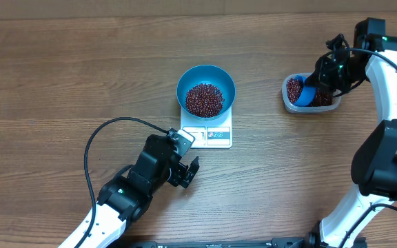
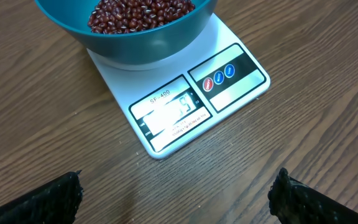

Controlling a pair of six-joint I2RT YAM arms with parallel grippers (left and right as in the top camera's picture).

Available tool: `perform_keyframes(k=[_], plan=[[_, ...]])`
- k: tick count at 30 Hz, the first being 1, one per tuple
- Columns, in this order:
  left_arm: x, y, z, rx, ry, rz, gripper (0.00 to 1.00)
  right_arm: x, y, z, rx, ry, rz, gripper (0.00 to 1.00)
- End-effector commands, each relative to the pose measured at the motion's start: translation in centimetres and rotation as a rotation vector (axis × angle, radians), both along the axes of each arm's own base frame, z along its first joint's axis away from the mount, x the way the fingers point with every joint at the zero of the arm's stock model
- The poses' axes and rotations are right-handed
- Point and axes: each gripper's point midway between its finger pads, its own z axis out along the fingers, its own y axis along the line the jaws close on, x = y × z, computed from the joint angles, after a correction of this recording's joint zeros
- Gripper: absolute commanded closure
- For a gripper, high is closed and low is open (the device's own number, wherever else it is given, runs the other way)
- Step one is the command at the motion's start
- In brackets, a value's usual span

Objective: Scoop item into bowl and weigh 150g on scale
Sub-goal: 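Drag the scoop through the beans toward the right to fill it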

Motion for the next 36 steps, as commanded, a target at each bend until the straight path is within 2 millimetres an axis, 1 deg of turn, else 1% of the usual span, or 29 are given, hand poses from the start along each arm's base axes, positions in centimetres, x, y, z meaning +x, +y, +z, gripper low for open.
perform_keyframes(k=[1, 6, 12, 16, 27, 36], plan=[[-0.1, -0.1, 0.1, -0.003, -0.006, -0.016, 0.01, 0.6, -0.4, 1.5, 0.057, -0.050, -0.011, 0.96], [-0.1, -0.1, 0.1, -0.003, -0.006, -0.016, 0.00, 0.2, -1.0, 1.8, 0.131, -0.075, 0.002, 0.96], [-0.1, -0.1, 0.1, -0.003, -0.006, -0.016, 0.01, -0.7, -2.7, 0.6, 0.142, -0.055, -0.029, 0.96], [-0.1, -0.1, 0.1, -0.003, -0.006, -0.016, 0.00, -1.1, -3.3, 0.2, 0.145, -0.046, -0.043, 0.96], [-0.1, -0.1, 0.1, -0.003, -0.006, -0.016, 0.00, -0.8, -3.3, 1.8, 0.270, -0.107, -0.053, 0.96], [-0.1, -0.1, 0.1, -0.003, -0.006, -0.016, 0.00, -1.5, -4.5, 2.3, 0.319, -0.113, -0.080, 0.96]])
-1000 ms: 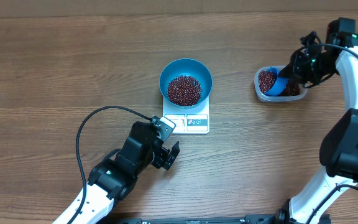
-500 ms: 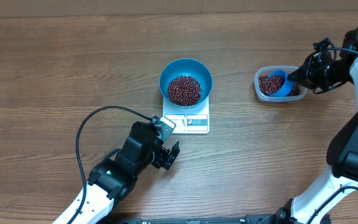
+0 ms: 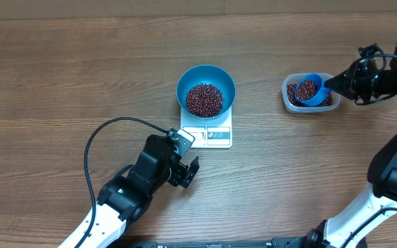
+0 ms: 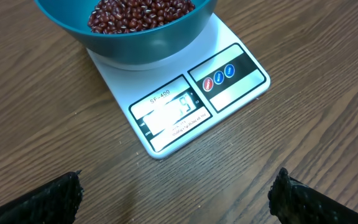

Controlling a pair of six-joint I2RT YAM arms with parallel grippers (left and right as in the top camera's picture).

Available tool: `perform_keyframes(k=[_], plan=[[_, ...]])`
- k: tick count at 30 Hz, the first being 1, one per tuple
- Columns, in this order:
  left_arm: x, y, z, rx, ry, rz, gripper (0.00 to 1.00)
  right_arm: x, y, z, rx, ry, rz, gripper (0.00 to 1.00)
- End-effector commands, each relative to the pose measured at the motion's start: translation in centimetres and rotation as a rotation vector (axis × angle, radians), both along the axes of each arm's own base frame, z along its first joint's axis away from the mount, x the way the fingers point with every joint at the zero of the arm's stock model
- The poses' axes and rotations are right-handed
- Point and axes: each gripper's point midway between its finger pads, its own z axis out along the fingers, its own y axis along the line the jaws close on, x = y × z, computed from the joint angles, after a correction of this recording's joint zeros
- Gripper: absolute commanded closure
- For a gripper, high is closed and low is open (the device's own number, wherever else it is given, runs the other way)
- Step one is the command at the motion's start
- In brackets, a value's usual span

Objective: Scoop item into bowl and weigh 150g on scale
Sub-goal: 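Drag the scoop through the beans toward the right to fill it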

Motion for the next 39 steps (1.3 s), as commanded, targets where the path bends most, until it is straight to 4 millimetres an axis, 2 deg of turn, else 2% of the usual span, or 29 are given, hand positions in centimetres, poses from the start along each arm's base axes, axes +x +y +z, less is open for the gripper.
perform_keyframes(k=[1, 8, 11, 27, 39], plan=[[-0.1, -0.1, 0.1, -0.003, -0.007, -0.016, 0.00, -0.1, -0.1, 1.2, 0.062, -0.051, 0.006, 0.96], [-0.1, -0.1, 0.1, -0.003, -0.007, -0.016, 0.00, -0.4, -0.9, 2.2, 0.138, -0.074, -0.028, 0.96], [-0.1, -0.1, 0.1, -0.003, -0.007, -0.016, 0.00, -0.7, -0.4, 3.0, 0.181, -0.117, 0.004, 0.96], [-0.1, -0.1, 0.1, -0.003, -0.007, -0.016, 0.00, -1.2, 0.0, 3.2, 0.204, -0.097, 0.006, 0.96], [-0.1, -0.1, 0.1, -0.003, -0.007, -0.016, 0.01, -1.0, 0.9, 4.7, 0.283, -0.162, 0.033, 0.96]])
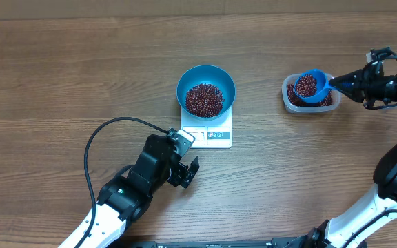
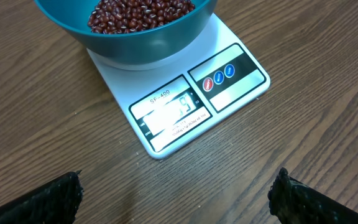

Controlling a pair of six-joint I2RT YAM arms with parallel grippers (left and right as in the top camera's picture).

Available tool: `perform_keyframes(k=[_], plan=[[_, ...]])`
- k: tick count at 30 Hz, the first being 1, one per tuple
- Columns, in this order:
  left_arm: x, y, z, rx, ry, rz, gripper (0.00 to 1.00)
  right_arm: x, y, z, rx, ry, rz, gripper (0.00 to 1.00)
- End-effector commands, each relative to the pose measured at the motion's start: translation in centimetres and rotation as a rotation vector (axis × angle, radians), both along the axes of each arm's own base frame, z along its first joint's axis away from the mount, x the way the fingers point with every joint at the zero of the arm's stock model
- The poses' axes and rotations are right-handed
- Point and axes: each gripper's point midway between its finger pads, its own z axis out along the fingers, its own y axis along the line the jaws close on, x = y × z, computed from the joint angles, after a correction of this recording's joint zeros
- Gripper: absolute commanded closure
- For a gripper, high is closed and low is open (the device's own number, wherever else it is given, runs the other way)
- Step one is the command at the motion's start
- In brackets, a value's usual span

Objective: Scoop item into bowl and weigh 150g on scale
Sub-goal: 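Drag the scoop through the beans toward the right to fill it, then lift the filled scoop and carry it left over the teal bowl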

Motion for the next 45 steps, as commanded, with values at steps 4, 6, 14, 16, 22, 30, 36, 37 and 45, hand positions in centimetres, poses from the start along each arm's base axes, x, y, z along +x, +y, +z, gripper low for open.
perform_keyframes(k=[4, 6, 14, 16, 22, 30, 36, 37, 45], plan=[[-0.1, -0.1, 0.1, -0.003, -0.006, -0.016, 0.00, 0.5, 1.2, 2.2, 0.088, -0.096, 0.025, 0.96], [-0.1, -0.1, 0.1, -0.003, -0.006, -0.016, 0.00, 0.5, 1.7, 2.7, 0.110, -0.115, 0.034, 0.96], [-0.1, -0.1, 0.1, -0.003, -0.006, -0.016, 0.00, 1.3, 4.1, 5.7, 0.127, -0.164, 0.096, 0.96], [-0.1, -0.1, 0.1, -0.003, -0.006, -0.016, 0.00, 1.4, 4.9, 6.6, 0.122, -0.176, 0.116, 0.96], [-0.1, -0.1, 0.1, -0.003, -0.006, -0.016, 0.00, 1.8, 8.8, 9.6, 0.102, -0.231, 0.215, 0.96], [-0.1, -0.1, 0.1, -0.003, -0.006, -0.016, 0.01, 1.5, 15.0, 11.1, 0.107, -0.256, 0.355, 0.96], [-0.1, -0.1, 0.1, -0.003, -0.006, -0.016, 0.00, 1.7, 19.9, 9.7, 0.030, -0.186, 0.409, 0.96], [-0.1, -0.1, 0.1, -0.003, -0.006, -0.016, 0.01, 1.8, 21.2, 9.2, -0.005, -0.174, 0.419, 0.96], [-0.1, -0.1, 0.1, -0.003, -0.006, -0.016, 0.00, 2.8, 26.0, 5.8, -0.303, -0.162, 0.412, 0.96]])
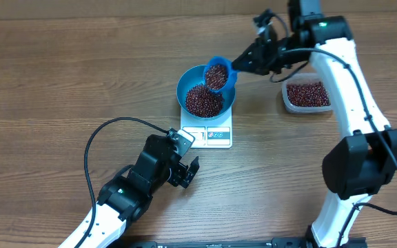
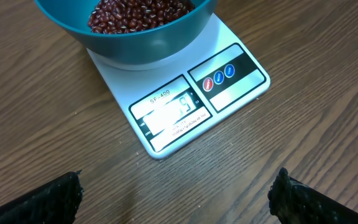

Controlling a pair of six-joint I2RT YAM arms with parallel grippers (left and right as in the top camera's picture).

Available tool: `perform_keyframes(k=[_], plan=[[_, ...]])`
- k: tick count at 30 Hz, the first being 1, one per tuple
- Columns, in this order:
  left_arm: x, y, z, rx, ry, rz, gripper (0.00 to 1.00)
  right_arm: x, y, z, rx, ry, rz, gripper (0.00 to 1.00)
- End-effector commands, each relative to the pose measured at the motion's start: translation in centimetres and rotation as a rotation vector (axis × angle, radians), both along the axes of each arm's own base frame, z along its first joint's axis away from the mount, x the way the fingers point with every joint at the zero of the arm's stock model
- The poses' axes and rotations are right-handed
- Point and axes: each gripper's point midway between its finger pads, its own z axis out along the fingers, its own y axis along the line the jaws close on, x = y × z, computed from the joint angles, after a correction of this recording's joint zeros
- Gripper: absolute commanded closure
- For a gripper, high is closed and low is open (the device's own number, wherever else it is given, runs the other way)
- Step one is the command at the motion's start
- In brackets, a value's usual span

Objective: Scoop item into bowl and weigh 150g on scale
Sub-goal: 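Lift the filled scoop and carry it left over the teal bowl, then tilt the scoop with the right gripper to pour beans into the bowl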

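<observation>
A blue bowl [image 1: 206,89] of red beans sits on the white scale [image 1: 207,135]. In the left wrist view the bowl [image 2: 135,46] is at the top and the scale's display [image 2: 173,112] is lit; its digits are too faint to read. My right gripper [image 1: 252,60] is shut on the handle of a blue scoop [image 1: 218,74] full of beans, held tilted over the bowl's right rim. My left gripper [image 2: 176,196] rests open near the table's front, below the scale, with nothing between its fingers.
A clear tub [image 1: 309,94] of red beans stands to the right of the scale. A black cable [image 1: 109,134] loops on the table by the left arm.
My right gripper has moved left with the filled scoop, from above the tub to over the bowl's right rim, and the scoop is now tilted. The left arm has not moved.
The scoop was first down in the tub of beans in my right gripper. Then it was raised full at the tub's edge, then held level just above the tub. Now it is over the bowl on the scale. The left gripper stayed open and still.
</observation>
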Motion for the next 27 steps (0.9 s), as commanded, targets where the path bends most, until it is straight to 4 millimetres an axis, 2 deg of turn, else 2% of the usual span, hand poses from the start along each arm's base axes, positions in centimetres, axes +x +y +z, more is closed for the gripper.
perform_keyframes(k=[1, 3, 14, 22, 27], plan=[[-0.1, -0.1, 0.1, -0.003, -0.007, -0.016, 0.00, 0.6, 0.7, 0.4, -0.141, -0.078, -0.044, 0.96], [-0.1, -0.1, 0.1, -0.003, -0.007, -0.016, 0.00, 0.8, 1.8, -0.4, -0.237, -0.129, -0.038, 0.96], [-0.1, -0.1, 0.1, -0.003, -0.007, -0.016, 0.00, 0.9, 2.4, -2.2, -0.585, -0.271, -0.065, 0.96], [-0.1, -0.1, 0.1, -0.003, -0.007, -0.016, 0.00, 0.5, 2.9, -2.3, -0.736, -0.344, -0.074, 0.96], [-0.1, -0.1, 0.1, -0.003, -0.007, -0.016, 0.00, 0.4, 3.0, -2.3, -0.754, -0.354, -0.074, 0.96]])
